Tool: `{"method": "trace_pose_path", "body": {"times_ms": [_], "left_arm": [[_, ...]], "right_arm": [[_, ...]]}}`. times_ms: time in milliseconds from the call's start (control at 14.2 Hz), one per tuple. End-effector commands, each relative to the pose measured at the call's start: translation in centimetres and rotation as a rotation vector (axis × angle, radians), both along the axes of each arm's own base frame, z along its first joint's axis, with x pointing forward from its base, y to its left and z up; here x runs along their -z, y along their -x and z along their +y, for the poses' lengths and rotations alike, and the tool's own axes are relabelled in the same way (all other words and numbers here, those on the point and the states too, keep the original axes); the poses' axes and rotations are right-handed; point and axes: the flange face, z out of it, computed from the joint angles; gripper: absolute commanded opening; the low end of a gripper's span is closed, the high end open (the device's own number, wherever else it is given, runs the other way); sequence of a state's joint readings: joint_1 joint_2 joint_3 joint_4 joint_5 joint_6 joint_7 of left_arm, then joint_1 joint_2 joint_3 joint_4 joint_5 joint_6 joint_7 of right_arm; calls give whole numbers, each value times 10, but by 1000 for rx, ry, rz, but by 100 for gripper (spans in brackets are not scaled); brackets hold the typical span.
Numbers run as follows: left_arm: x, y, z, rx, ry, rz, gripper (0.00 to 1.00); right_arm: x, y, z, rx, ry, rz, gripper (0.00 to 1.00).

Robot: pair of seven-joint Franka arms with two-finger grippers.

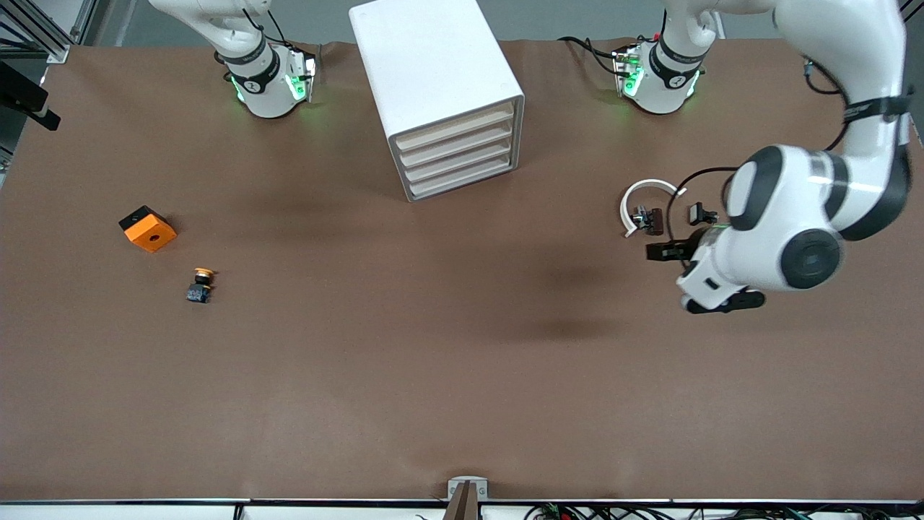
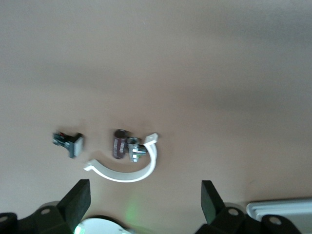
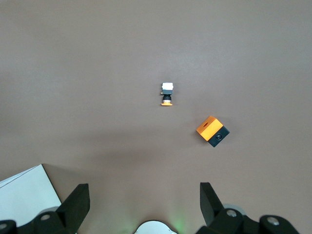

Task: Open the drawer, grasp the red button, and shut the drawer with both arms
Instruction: 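Reach the left gripper toward the white cabinet's drawer handle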

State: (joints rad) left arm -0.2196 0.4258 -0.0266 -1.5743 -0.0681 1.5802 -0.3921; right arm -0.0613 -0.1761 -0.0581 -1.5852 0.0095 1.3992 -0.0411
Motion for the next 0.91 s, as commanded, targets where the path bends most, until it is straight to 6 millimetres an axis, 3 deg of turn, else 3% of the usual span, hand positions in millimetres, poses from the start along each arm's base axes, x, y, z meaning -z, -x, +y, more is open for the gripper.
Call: {"method": "trace_pose_path", "body": {"times_ms": [0,70,281,352,493,704,844], "left_arm": [[7,4,-31,-120,-67,9,100],[19,9,-46,-185,-117,33,100],[52,24,-90,-443,-286,75,100],[62,27,-100,-536,-356,105,100],[74,34,-118,-633,-437,173,100],[93,51,-146,-822,-547,330,100],[100,56,-159,-975,-579,459,100]], "right_arm": [[8,-8,1,-4,-7,14,100],[13,-11,0,-3,-9,23,100],[60,-43,-2,-7,-14,113,100],[65,-48,-3,-8,-10,124,100],[69,-52,-2,-10,-14,129,100],[108,-73,-9,0,-14,196,100],[118,-79,-15,11,-18,211,100]]}}
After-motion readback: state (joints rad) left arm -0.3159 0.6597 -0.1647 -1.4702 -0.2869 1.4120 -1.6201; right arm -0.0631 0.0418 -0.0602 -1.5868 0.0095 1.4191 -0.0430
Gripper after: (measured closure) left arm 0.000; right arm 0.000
